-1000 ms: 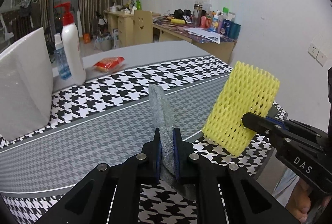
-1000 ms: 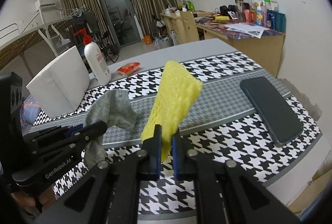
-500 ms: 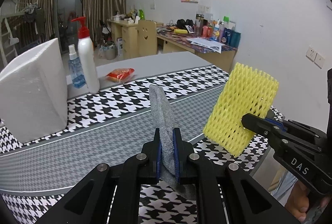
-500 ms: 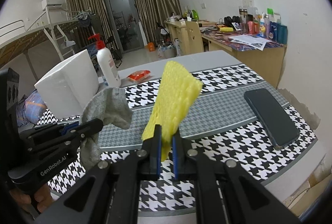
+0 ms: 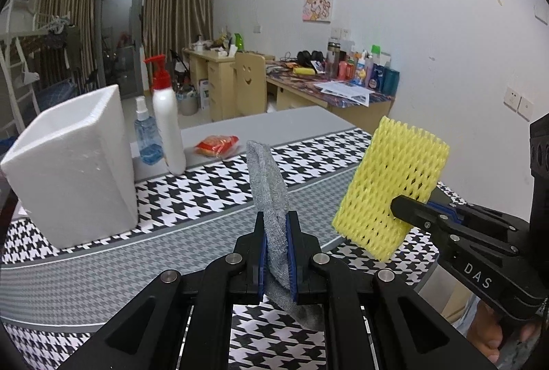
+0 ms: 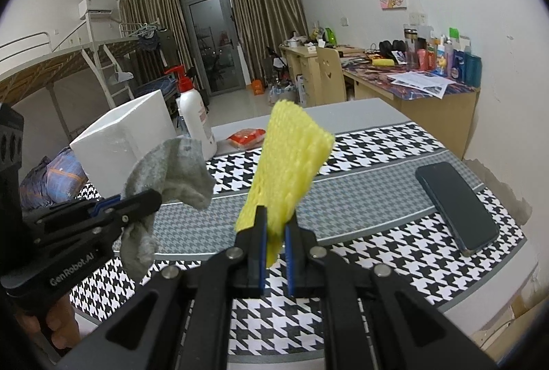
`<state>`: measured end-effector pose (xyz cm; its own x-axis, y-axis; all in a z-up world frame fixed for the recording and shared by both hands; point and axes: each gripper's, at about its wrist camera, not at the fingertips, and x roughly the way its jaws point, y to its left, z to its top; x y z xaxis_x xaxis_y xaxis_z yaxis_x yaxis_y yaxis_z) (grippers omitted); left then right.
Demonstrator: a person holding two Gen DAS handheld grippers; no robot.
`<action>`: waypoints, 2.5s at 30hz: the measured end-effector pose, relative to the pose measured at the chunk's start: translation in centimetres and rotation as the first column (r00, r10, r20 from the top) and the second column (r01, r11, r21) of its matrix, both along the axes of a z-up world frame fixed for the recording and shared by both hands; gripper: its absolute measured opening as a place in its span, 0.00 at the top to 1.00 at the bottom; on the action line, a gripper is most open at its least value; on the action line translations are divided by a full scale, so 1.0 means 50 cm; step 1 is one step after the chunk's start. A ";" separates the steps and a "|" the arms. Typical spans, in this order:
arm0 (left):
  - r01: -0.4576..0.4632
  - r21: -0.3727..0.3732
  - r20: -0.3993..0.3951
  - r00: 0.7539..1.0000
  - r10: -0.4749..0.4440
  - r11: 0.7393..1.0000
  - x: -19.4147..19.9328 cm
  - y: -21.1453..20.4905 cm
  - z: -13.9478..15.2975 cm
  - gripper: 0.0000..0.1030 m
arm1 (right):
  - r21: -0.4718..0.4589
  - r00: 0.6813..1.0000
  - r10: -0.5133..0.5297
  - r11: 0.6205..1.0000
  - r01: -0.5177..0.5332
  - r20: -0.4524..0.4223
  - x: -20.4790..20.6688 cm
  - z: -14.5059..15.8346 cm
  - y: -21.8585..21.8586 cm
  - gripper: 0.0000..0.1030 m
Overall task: Organize soft objects
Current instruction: 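Carry the grey sock and yellow foam net over the white foam box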
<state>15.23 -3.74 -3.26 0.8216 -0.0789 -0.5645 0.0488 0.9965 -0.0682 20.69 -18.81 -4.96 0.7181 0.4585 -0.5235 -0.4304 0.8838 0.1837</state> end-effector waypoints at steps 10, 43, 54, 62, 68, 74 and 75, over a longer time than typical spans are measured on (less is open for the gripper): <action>-0.015 -0.011 0.022 1.000 0.015 1.000 -0.011 0.027 0.012 0.90 | -0.004 1.000 0.009 1.000 -0.009 0.021 -0.003 0.013 0.020 0.89; -0.117 0.011 0.093 0.989 0.116 0.993 -0.046 0.137 0.080 0.90 | -0.036 0.987 0.129 0.991 -0.126 0.096 0.012 0.076 0.155 0.89; -0.172 0.022 0.132 0.977 0.167 0.985 -0.044 0.183 0.113 0.90 | -0.049 0.975 0.170 0.985 -0.164 0.145 0.011 0.108 0.198 0.89; -0.208 0.035 0.171 0.965 0.199 0.978 -0.046 0.214 0.144 0.90 | -0.052 0.965 0.193 0.981 -0.187 0.174 0.016 0.136 0.229 0.89; -0.236 0.042 0.188 0.956 0.224 0.971 -0.044 0.244 0.160 0.90 | -0.059 0.959 0.202 0.979 -0.194 0.199 0.018 0.150 0.254 0.89; -0.265 0.037 0.206 0.945 0.252 0.963 -0.046 0.276 0.174 0.90 | -0.079 0.957 0.211 0.977 -0.199 0.198 0.028 0.156 0.282 0.89; -0.269 0.038 0.208 0.944 0.255 0.963 -0.048 0.278 0.175 0.90 | -0.081 0.956 0.211 0.977 -0.198 0.202 0.027 0.158 0.284 0.89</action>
<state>12.81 10.18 5.48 0.9047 0.1854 -0.3835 -0.2084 0.9779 -0.0190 22.04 -4.60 2.94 0.7082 0.5797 -0.4030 -0.6262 0.7794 0.0205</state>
